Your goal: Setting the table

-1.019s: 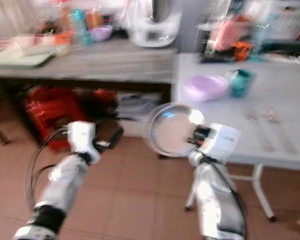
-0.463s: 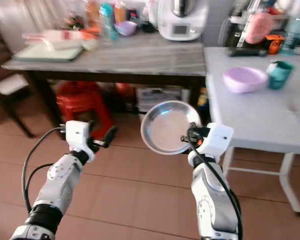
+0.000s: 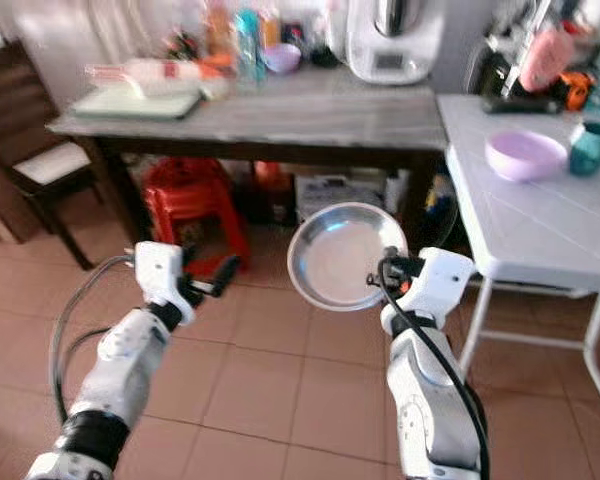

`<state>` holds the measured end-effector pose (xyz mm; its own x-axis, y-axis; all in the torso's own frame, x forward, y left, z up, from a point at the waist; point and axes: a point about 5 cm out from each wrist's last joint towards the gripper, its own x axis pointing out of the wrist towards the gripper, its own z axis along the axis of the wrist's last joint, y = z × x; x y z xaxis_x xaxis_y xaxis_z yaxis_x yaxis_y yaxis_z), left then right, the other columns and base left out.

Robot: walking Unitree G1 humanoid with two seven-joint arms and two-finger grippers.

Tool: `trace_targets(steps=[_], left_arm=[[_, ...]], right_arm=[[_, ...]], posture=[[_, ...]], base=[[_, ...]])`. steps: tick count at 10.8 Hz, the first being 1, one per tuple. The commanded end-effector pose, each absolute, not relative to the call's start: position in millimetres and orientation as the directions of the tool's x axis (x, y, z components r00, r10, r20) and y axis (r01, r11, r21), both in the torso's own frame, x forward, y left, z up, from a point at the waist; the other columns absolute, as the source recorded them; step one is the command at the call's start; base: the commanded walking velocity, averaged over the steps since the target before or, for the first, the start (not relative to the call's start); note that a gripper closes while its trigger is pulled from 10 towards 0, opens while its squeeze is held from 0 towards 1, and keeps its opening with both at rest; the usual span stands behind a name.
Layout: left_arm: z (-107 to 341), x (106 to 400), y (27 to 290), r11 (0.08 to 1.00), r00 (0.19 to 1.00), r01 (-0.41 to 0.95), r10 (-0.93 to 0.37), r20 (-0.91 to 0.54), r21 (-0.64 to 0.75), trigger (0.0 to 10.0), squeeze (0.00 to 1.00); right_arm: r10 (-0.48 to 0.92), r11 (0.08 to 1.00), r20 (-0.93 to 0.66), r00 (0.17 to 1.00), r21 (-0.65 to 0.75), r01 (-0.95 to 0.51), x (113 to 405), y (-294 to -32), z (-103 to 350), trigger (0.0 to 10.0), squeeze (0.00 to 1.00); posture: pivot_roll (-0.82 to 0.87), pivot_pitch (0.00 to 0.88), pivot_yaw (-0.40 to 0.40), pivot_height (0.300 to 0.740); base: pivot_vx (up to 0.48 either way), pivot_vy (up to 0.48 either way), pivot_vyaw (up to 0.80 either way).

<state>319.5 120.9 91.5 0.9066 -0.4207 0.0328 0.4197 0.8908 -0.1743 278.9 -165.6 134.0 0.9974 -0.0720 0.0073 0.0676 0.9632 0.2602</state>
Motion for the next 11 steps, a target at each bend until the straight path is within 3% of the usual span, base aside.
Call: trace_targets(steps=[1,8,11], left_arm=[[96.0,320.0,118.5,0.882,0.897,0.44,-0.439,0.045,-0.167,10.0,0.0],[98.3,318.8,118.9,0.881,0.895,0.446,-0.443,0.055,-0.156,10.0,0.0],[99.3,308.6,145.9,0.925,0.93,0.366,-0.362,0.06,-0.098,10.0,0.0]], right_arm=[[-0.087,0.963,0.048,0.995,0.258,0.072,280.3,-168.5,142.3,10.0,0.0],[-0.077,0.968,0.066,0.995,0.246,0.059,274.9,-168.3,142.7,10.0,0.0],[-0.055,0.986,0.078,0.995,0.159,0.042,252.5,-171.6,142.7,10.0,0.0]], posture=[[-0.03,0.0,0.063,0.74],[-0.03,0.0,0.066,0.74],[-0.02,0.0,0.069,0.74]], base=[[0.315,0.0,0.0],[0.361,0.0,0.0],[0.364,0.0,0.0]])
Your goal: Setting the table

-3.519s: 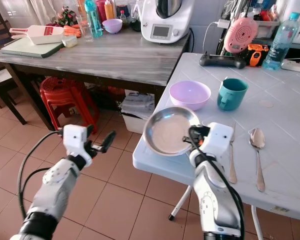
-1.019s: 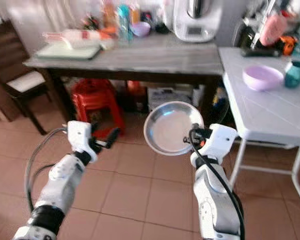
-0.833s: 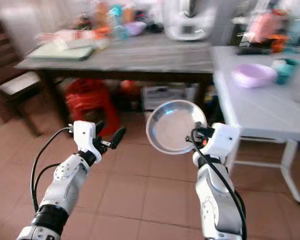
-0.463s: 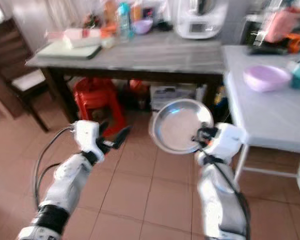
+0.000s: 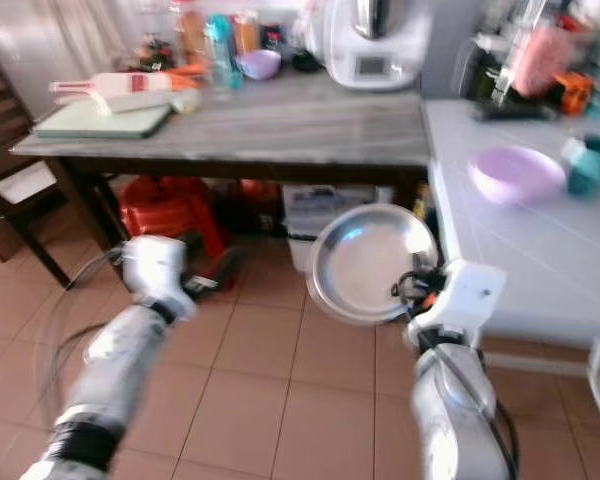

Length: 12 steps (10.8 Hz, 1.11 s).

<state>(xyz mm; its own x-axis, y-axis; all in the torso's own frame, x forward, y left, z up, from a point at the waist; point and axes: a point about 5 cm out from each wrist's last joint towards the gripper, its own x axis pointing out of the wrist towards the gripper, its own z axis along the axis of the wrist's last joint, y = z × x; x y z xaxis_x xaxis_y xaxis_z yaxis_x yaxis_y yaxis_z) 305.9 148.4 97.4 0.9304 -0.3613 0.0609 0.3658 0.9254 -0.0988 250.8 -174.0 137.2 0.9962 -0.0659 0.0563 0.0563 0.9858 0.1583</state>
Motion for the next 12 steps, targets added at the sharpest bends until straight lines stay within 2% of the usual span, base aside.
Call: trace_targets(steps=[1,3,6,9,12], left_arm=[[98.6,304.1,152.0,0.936,0.939,0.344,-0.34,0.058,-0.078,10.0,0.0],[94.1,298.9,158.2,0.949,0.951,0.308,-0.305,0.044,-0.068,10.0,0.0],[104.3,306.8,147.1,0.937,0.94,0.341,-0.337,0.061,-0.076,10.0,0.0],[103.9,306.0,149.6,0.937,0.939,0.344,-0.341,0.048,-0.069,10.0,0.0],[104.0,306.3,144.8,0.932,0.935,0.353,-0.351,0.043,-0.076,10.0,0.0]], right_arm=[[-0.051,0.989,0.073,0.996,0.145,0.04,244.8,-173.3,139.9,10.0,0.0],[-0.058,0.989,0.055,0.997,0.14,0.05,240.5,-176.1,133.7,10.0,0.0],[-0.038,0.99,0.075,0.996,0.141,0.027,245.3,-170.7,138.0,10.0,0.0],[-0.046,0.988,0.074,0.996,0.15,0.035,244.8,-168.8,136.1,10.0,0.0],[-0.057,0.987,0.072,0.996,0.152,0.045,246.2,-169.2,135.4,10.0,0.0]], posture=[[-0.02,0.0,0.07,0.74],[-0.01,0.0,0.071,0.74],[0.0,0.0,0.075,0.74],[0.0,0.0,0.084,0.74],[0.0,0.0,0.086,0.74]], base=[[0.36,0.0,0.0],[0.362,0.0,0.47],[0.361,0.0,0.56],[0.364,0.0,0.59],[0.365,0.0,0.0]])
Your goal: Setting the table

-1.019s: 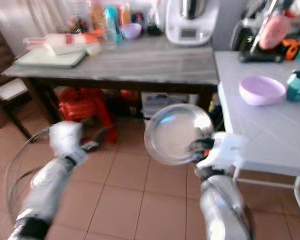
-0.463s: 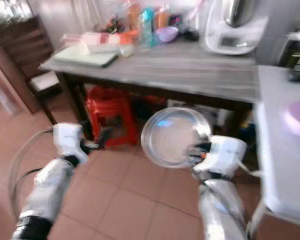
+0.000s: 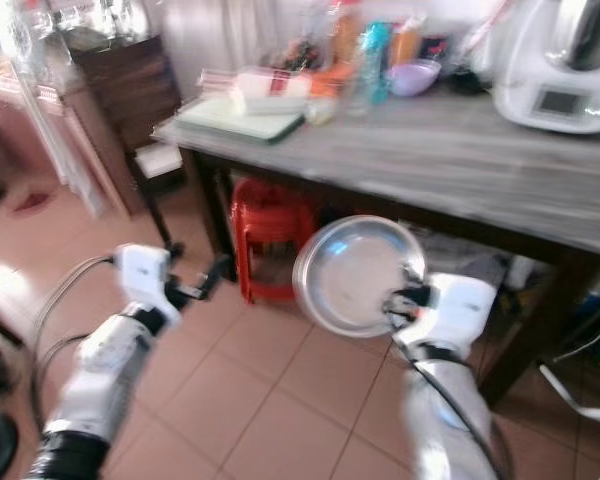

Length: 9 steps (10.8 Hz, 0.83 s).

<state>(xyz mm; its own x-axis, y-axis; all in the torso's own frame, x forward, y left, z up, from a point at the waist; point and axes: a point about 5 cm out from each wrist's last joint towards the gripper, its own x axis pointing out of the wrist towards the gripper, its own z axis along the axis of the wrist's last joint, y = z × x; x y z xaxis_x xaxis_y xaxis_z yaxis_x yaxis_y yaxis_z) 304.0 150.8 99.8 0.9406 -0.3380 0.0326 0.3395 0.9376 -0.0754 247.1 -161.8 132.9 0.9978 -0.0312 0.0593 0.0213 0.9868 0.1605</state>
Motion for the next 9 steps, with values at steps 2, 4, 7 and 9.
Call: trace_targets(steps=[2,4,7,9], left_arm=[[103.7,306.7,140.7,0.928,0.932,0.363,-0.361,0.043,-0.081,10.0,0.0],[104.0,307.0,138.8,0.926,0.93,0.368,-0.366,0.042,-0.085,10.0,0.0],[103.5,306.9,136.8,0.923,0.927,0.375,-0.373,0.041,-0.089,10.0,0.0],[103.2,306.4,134.4,0.92,0.925,0.381,-0.378,0.041,-0.093,10.0,0.0]], right_arm=[[-0.064,0.986,0.068,0.996,0.16,0.052,246.9,-168.7,134.8,10.0,0.0],[-0.07,0.984,0.07,0.995,0.168,0.057,248.0,-169.2,135.5,10.0,0.0],[-0.067,0.984,0.073,0.995,0.172,0.053,248.8,-169.1,136.0,10.0,0.0],[-0.063,0.984,0.075,0.995,0.17,0.049,249.0,-168.5,136.3,10.0,0.0]], posture=[[0.0,0.0,0.086,0.74],[-0.01,0.0,0.087,0.74],[-0.01,0.0,0.083,0.74],[-0.01,0.0,0.082,0.74]], base=[[0.368,0.0,0.0],[0.364,0.0,-0.79],[0.364,0.0,-0.27],[0.364,0.0,0.0]])
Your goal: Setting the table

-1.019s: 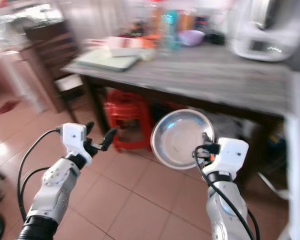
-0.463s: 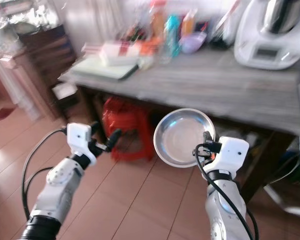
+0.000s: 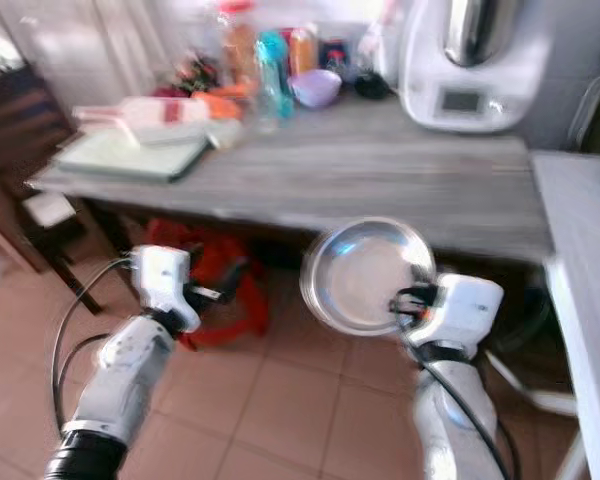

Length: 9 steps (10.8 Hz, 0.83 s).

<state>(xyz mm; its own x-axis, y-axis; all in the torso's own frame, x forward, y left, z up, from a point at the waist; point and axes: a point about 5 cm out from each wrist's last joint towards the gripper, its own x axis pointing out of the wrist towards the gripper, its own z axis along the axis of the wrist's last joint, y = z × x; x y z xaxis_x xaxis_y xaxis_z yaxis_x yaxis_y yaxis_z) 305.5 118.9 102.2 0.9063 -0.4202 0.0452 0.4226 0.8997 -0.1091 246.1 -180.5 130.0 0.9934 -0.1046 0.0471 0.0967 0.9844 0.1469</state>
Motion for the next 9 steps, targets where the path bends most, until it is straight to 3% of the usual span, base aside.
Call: trace_targets(steps=[1,9], left_arm=[[103.1,306.4,133.5,0.918,0.923,0.385,-0.383,0.041,-0.094,10.0,0.0],[101.4,306.1,127.1,0.906,0.911,0.412,-0.41,0.036,-0.099,10.0,0.0]], right_arm=[[-0.062,0.984,0.076,0.995,0.17,0.048,249.0,-168.1,136.4,10.0,0.0],[-0.057,0.984,0.078,0.995,0.173,0.043,250.7,-167.0,136.6,10.0,0.0]], posture=[[-0.01,0.0,0.082,0.74],[-0.02,0.0,0.081,0.74]], base=[[0.364,0.0,0.0],[0.383,0.0,0.0]])
